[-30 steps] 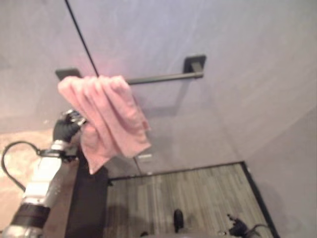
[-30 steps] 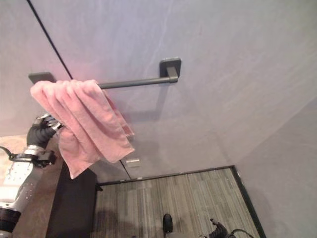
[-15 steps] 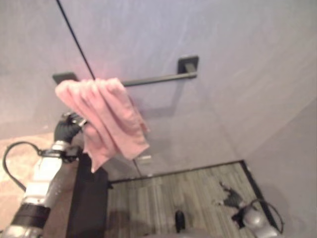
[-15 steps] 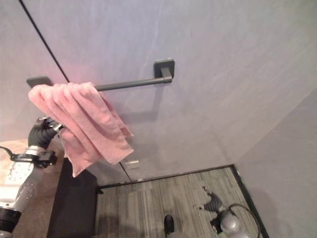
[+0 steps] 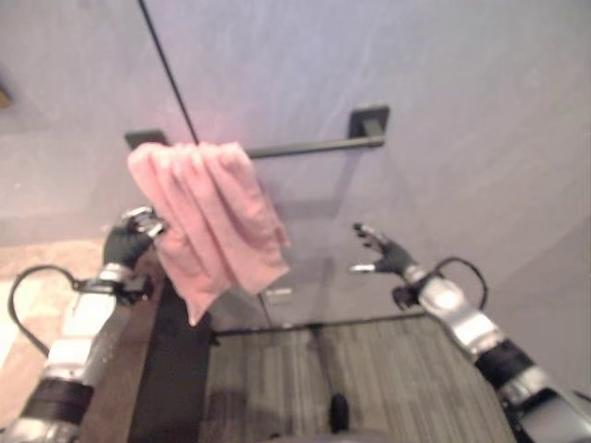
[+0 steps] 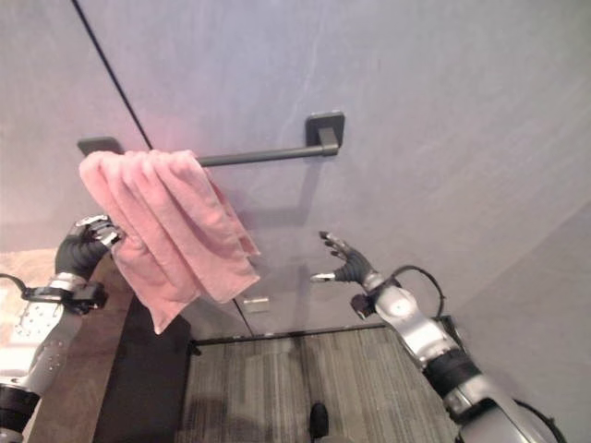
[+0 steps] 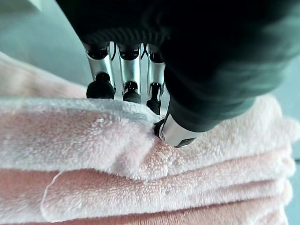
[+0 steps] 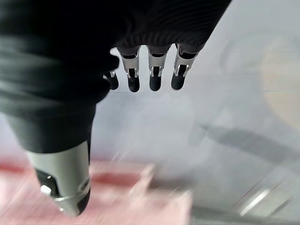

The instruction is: Put brush and paste in cup on sink, flatten towel.

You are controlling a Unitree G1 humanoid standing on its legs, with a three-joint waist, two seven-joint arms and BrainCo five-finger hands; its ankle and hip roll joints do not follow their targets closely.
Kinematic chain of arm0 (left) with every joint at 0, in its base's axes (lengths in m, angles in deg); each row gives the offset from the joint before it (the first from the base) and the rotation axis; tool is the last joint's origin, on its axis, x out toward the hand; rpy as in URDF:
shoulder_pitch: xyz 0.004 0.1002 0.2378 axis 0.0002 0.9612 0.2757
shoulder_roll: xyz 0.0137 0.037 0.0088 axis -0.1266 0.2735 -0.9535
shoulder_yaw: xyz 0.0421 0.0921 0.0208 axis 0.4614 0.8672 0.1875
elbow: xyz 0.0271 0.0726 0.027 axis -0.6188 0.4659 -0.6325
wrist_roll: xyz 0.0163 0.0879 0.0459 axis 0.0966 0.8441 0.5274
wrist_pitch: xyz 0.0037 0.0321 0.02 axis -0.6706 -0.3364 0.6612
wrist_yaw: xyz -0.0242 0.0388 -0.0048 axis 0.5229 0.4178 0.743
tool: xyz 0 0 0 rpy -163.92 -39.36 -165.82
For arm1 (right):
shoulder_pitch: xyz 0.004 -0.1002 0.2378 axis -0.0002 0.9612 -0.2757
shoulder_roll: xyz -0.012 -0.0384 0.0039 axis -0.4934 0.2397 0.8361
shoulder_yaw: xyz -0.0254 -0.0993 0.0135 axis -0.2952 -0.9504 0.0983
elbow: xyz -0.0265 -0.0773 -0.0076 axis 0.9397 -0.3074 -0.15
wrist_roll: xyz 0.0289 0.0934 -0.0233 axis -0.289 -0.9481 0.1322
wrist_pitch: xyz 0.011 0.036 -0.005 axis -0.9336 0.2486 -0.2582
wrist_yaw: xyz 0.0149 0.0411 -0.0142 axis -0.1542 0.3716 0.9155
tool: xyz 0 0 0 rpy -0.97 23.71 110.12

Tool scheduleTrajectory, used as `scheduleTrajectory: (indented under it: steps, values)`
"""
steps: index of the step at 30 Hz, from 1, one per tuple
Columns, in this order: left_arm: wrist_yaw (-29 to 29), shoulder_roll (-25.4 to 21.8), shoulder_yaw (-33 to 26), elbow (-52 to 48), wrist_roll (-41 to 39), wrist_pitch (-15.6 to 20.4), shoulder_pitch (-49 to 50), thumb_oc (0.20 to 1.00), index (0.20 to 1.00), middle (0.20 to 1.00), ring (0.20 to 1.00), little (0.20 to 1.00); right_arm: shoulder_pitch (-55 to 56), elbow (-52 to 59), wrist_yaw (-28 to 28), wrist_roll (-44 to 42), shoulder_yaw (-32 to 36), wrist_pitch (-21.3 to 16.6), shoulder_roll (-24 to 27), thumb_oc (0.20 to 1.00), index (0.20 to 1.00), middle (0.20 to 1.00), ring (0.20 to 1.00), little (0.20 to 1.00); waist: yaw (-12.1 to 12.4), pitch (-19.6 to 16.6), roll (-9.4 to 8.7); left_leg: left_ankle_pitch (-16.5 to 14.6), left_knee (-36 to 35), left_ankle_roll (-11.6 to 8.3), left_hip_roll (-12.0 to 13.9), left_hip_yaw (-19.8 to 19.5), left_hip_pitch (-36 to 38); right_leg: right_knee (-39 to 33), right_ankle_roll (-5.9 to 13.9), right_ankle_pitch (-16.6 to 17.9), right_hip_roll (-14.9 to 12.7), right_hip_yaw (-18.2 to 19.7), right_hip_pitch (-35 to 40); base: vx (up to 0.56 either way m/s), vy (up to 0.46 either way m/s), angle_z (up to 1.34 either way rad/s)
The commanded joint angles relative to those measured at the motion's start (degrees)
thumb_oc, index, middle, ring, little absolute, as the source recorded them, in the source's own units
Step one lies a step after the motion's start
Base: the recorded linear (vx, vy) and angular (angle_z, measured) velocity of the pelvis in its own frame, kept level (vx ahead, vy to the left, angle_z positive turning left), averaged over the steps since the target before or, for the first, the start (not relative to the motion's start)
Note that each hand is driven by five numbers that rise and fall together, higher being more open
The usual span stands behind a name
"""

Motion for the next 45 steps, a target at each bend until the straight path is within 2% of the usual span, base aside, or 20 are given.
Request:
scheduleTrajectory:
  steps: [1,11,12,23,26,27,28,32,38,40,45]
  values:
    - [-0.4,-6.6,1.5,-0.8,-1.8,2.5,-6.3,0.200,0.200,0.200,0.200,0.200,-7.7,-0.6,-0.6,-4.9,-1.8,-1.7,-2.9,1.000,1.000,1.000,1.000,1.000,0.3,0.9,-3.04,0.4,0.7,0.93,-0.2,-0.3,-2.8,0.1,5.58,-4.5,-4.1,-0.8,2.1,-0.07,0.024,0.24]
    - [-1.8,-8.0,3.3,-2.7,-2.2,3.2,-10.3,0.200,0.200,0.200,0.200,0.200,-18.1,-1.8,-2.7,-6.1,-5.8,-0.6,-4.8,1.000,1.000,1.000,1.000,1.000,1.5,2.6,-4.62,1.9,0.7,1.28,-0.4,-1.9,-7.0,0.1,5.66,-3.3,-4.5,-1.7,-1.4,-0.02,0.017,0.09]
    - [-2.0,-8.0,4.2,-2.4,-2.3,3.1,-11.6,0.200,0.200,0.200,0.200,0.200,-20.1,-2.0,-2.6,-7.7,-6.6,-0.1,-4.8,1.000,1.000,1.000,1.000,1.000,1.6,2.6,-5.30,2.0,0.7,1.34,-0.3,-2.0,-7.5,0.1,5.63,-3.2,-4.4,-1.7,-1.9,0.00,0.000,0.00]
    - [-2.3,-7.5,2.9,-3.6,-1.8,2.7,-10.3,0.200,0.200,0.200,0.200,0.200,-24.2,1.8,-2.0,-9.0,-7.4,-0.2,-3.0,1.000,1.000,1.000,1.000,1.000,2.0,2.4,-6.60,1.0,0.7,1.45,0.1,-0.8,-5.5,0.1,5.49,-4.1,-3.9,-0.5,-0.7,0.04,0.011,-0.03]
    - [-2.4,-7.0,2.3,-4.1,-1.7,2.7,-9.6,0.200,0.200,0.200,0.200,0.200,-24.5,3.0,-2.0,-9.9,-7.3,-0.2,-2.8,0.702,0.702,0.702,0.702,0.702,2.0,2.4,-6.68,0.7,0.7,1.42,0.2,-0.5,-4.9,0.1,5.48,-4.2,-3.8,-0.2,-0.4,0.03,0.007,-0.08]
    - [-2.4,-6.9,2.1,-4.2,-1.6,2.6,-9.3,0.200,0.200,0.200,0.200,0.200,-24.6,3.3,-1.8,-10.0,-7.5,-0.2,-2.7,0.570,0.570,0.570,0.570,0.570,2.0,2.4,-6.71,0.7,0.7,1.42,0.2,-0.4,-4.8,0.1,5.46,-4.2,-3.8,-0.2,-0.3,0.02,0.005,-0.11]
    - [-2.5,-6.8,1.8,-4.2,-1.5,2.6,-9.1,0.200,0.200,0.200,0.200,0.200,-24.8,3.8,-1.7,-10.1,-7.5,0.0,-2.7,0.570,0.570,0.570,0.570,0.570,2.0,2.4,-6.79,0.6,0.7,1.42,0.3,-0.3,-4.6,0.1,5.44,-4.3,-3.7,-0.1,-0.2,0.02,0.002,-0.07]
    - [-2.5,-6.3,1.1,-4.4,-1.0,2.4,-8.1,0.200,0.200,0.200,0.200,0.200,-25.4,5.3,-1.3,-10.9,-7.9,0.0,-2.6,0.429,0.429,0.429,0.429,0.429,2.1,2.2,-6.93,0.3,0.7,1.39,0.3,0.0,-4.0,0.1,5.41,-4.6,-3.5,0.1,0.3,0.02,0.003,-0.05]
    - [-2.5,-6.4,0.7,-5.3,-1.0,2.5,-8.2,0.200,0.200,0.200,0.200,0.200,-26.5,5.4,-1.4,-11.5,-8.1,0.3,-3.2,0.457,0.457,0.457,0.457,0.457,2.5,2.6,-7.23,0.4,0.7,1.34,0.4,0.0,-4.6,0.1,5.45,-4.4,-3.5,-0.1,-0.3,0.00,0.000,0.00]
    - [-2.6,-6.5,0.6,-5.4,-1.0,2.6,-8.3,0.200,0.200,0.200,0.200,0.200,-26.9,5.3,-1.4,-11.5,-8.3,0.3,-3.2,0.504,0.504,0.504,0.504,0.504,2.6,2.8,-7.32,0.5,0.7,1.35,0.3,-0.1,-4.9,0.1,5.48,-4.2,-3.5,-0.1,-0.5,0.00,0.000,0.00]
    - [-3.0,-7.2,0.9,-5.7,-1.1,2.8,-9.3,0.200,0.200,0.200,0.200,0.200,-28.7,4.0,-2.1,-11.7,-8.8,0.9,-3.9,0.558,0.558,0.558,0.558,0.558,3.1,3.7,-7.80,1.2,0.7,1.42,0.2,-0.6,-6.7,0.1,5.59,-3.7,-3.5,-0.4,-2.1,-0.03,0.006,-0.01]
